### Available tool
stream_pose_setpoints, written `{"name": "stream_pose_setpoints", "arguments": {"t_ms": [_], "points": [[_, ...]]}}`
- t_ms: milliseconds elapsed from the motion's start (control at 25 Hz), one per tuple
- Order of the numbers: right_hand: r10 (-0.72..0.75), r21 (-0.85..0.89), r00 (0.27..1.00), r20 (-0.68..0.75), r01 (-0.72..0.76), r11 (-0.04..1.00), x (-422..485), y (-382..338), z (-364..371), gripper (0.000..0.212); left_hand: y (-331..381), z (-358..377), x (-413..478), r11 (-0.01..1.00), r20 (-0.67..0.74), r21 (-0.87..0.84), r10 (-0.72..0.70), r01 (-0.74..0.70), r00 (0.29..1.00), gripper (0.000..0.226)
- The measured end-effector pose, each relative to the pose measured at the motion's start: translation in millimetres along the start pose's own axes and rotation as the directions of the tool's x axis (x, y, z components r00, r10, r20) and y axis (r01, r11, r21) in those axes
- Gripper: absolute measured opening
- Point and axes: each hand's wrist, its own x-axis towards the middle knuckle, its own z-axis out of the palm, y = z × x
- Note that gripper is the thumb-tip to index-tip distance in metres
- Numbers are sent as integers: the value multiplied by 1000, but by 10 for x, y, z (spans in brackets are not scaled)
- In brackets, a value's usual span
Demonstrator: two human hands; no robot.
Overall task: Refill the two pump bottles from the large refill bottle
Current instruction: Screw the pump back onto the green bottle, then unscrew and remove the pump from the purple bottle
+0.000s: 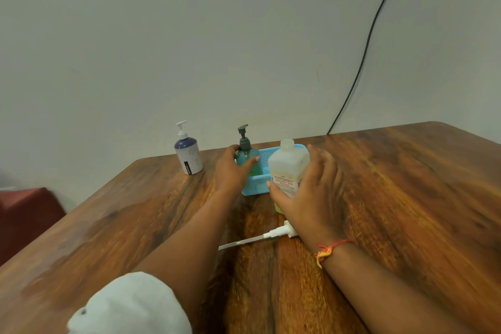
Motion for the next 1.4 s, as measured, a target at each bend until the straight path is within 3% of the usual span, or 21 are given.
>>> {"name": "stream_pose_setpoints", "arguments": {"t_ms": [120, 240, 320, 440, 600, 760, 1160, 1400], "points": [[-96, 56, 991, -95, 102, 993, -33, -80, -49, 90, -32, -69, 4, 999, 53, 44, 20, -22, 998, 60], [-309, 186, 941, -141, 332, 925, -99, -214, -106, 71, -103, -181, -19, 994, 30, 103, 20, -23, 999, 74], [-444, 244, 896, 9, 429, 870, -175, -317, -94, 62, -230, -345, -82, 994, -29, 106, 0, 3, 1000, 66], [-521, 236, 792, 318, 467, 852, -280, -393, -10, 63, -556, -678, -115, 988, -78, 108, -106, 114, 991, 58], [-486, 197, 665, 567, 464, 864, -305, -454, 42, 72, -925, -1023, 83, 949, -143, 49, -302, 311, 943, 66], [-433, 148, 590, 682, 468, 871, -296, -469, 80, 79, -1048, -1049, 373, 925, -154, -35, -378, 377, 913, 85], [-370, 82, 590, 718, 456, 886, -242, -411, 159, 81, -1261, -871, 1141, 935, -82, -31, -354, 353, 932, 64], [-350, 100, 554, 756, 430, 897, -223, -426, 168, 85, -1458, -839, 1477, 932, -114, -125, -355, 341, 928, 69]]}}
